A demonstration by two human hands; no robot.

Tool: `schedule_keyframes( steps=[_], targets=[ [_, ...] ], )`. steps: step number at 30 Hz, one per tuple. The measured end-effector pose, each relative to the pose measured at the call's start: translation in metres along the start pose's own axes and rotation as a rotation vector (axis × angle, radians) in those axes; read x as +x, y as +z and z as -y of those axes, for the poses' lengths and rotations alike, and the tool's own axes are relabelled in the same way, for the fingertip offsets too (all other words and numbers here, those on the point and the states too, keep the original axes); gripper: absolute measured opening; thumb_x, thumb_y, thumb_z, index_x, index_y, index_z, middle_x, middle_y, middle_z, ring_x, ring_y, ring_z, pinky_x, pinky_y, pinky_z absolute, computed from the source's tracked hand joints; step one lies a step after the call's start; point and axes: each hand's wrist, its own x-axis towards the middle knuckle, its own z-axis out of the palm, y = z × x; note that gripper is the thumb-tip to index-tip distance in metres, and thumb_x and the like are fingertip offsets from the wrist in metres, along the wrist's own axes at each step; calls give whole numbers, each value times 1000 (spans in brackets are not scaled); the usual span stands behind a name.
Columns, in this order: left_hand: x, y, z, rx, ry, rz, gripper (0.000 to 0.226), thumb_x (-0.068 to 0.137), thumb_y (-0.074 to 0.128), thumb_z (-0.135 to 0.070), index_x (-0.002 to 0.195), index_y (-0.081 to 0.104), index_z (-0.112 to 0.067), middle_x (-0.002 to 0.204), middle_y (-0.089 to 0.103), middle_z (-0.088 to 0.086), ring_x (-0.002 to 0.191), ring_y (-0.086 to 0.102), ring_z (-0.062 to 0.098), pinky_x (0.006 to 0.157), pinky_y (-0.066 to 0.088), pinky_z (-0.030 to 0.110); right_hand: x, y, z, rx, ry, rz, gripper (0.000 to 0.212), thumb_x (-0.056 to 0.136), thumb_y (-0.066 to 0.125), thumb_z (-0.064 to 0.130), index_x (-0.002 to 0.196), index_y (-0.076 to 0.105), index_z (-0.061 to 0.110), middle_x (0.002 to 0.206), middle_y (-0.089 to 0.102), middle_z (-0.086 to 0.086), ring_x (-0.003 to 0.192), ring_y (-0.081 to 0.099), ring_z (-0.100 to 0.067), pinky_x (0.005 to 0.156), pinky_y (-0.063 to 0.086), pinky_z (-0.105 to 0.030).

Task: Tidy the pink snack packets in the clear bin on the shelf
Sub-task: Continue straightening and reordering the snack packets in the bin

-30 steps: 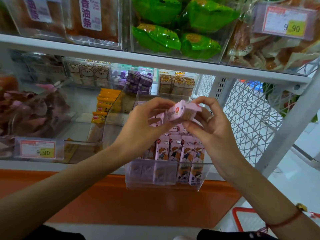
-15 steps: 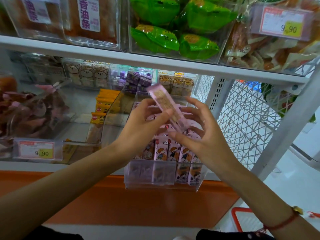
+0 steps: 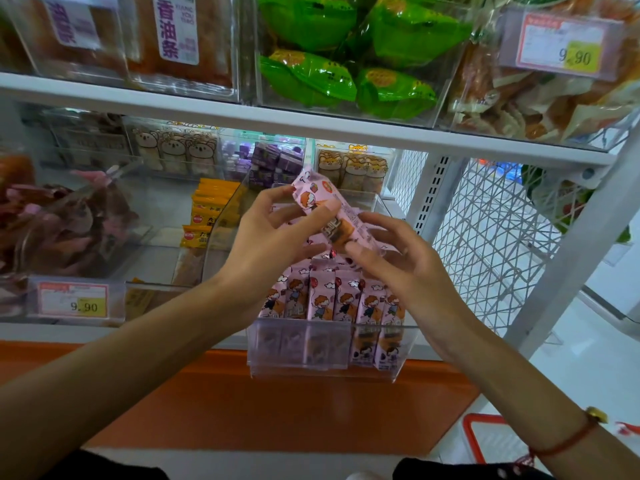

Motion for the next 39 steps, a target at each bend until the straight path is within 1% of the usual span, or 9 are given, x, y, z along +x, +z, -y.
schedule_keyframes(
  steps=[6,10,15,18,20,24,27,33,39],
  targets=[
    [-1,5,-2,165,51,-56,48,67,69,-49,105,63,-20,96,68,3,73,69,0,54,53,14,3,-2,-4,188,173,19,26,89,57,28,113,64,19,99,71,-3,92,68,-19,72,52,-25],
    [3,1,-1,228,7,-88,44,70,71,-51,97,68,-17,81,73,-5,65,67,0,53,51,14,3,-6,-5,344,282,89,37,76,59,37,103,69,14,78,71,2,69,65,-6,58,49,-17],
    [6,-2,3,235,-30,-56,31,76,71,-45,93,67,-19,76,73,-10,70,68,0,54,52,14,3,-7,-7,316,258,68,38,74,59,40,102,70,16,80,69,3,70,63,-6,66,48,-23],
    [9,-4,-2,230,-33,-4,28,83,69,-26,108,64,-15,91,72,-2,81,70,6,61,55,16,4,-8,-8,136,124,-9,25,83,62,29,108,65,25,102,69,2,93,66,-15,80,50,-31],
    [11,-8,-7,283,21,49,42,81,71,-20,121,59,-17,102,70,0,87,70,8,70,57,20,4,-10,-6,-21,-15,-52,22,87,62,22,106,61,33,109,67,5,97,66,-11,81,53,-23],
    [7,-15,-16,389,177,155,29,76,72,-30,104,67,-24,95,74,-9,86,70,7,72,56,17,3,-13,-9,-140,-150,-72,27,87,63,24,112,57,34,114,63,11,101,62,-1,87,53,-21],
    [10,-20,-17,404,271,24,14,82,66,-30,96,63,-31,88,72,-18,83,68,0,69,52,10,1,-15,-20,-373,-177,-109,50,87,63,30,133,44,29,129,54,9,115,52,-5,96,43,-22],
    [48,-11,-4,470,263,-121,21,87,66,-20,108,60,-18,99,70,-9,88,69,4,78,56,22,-8,-11,-35,-1046,-304,171,40,95,41,47,134,46,37,138,47,13,125,40,-3,109,22,-25],
    [105,17,18,721,259,-63,39,86,69,-18,123,57,-12,121,64,3,106,62,16,93,52,36,-8,-14,-36,-1035,-306,213,40,97,36,47,136,42,40,141,42,17,128,32,0,103,11,-18]
  ],
)
